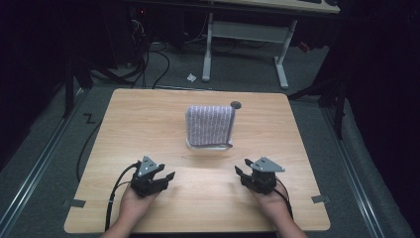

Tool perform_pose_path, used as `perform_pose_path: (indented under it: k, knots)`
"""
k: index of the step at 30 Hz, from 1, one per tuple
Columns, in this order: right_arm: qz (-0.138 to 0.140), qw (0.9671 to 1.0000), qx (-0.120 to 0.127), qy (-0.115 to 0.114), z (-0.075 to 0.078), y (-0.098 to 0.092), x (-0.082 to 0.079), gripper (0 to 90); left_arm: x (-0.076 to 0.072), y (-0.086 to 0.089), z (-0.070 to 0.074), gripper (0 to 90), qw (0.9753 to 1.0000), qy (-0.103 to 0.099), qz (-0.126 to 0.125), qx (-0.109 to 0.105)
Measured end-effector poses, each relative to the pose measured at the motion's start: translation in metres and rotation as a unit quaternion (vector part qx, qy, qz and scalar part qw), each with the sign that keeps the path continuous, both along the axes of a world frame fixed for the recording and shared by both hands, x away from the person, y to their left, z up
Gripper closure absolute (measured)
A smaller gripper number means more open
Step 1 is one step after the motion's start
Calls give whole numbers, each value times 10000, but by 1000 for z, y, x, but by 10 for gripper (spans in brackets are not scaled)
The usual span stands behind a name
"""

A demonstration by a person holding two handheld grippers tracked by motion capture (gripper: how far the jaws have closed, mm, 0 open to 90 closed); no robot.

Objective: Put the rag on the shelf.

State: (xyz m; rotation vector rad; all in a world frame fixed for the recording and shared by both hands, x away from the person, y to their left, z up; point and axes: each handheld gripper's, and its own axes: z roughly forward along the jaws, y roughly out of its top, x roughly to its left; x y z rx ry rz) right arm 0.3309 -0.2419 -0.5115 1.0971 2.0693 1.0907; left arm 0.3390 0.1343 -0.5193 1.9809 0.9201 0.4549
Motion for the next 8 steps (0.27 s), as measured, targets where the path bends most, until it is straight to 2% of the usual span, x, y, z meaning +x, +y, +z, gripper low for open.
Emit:
perform_pose_path:
  k: [1,3,5,8]
  knots:
    - [17,10000,-26,27,-4,-2,-6,504,-8,3,-4,476,9999,-85,8,61]
    - [45,9998,-74,159,-10,-6,-15,485,-13,7,-3,486,9998,-53,57,184]
    - [-3,9999,-19,167,-10,-11,-22,472,-15,15,4,464,9998,-187,90,-25]
    - [-38,9998,23,185,-9,-12,-20,449,-12,23,5,453,9992,-31,168,-363]
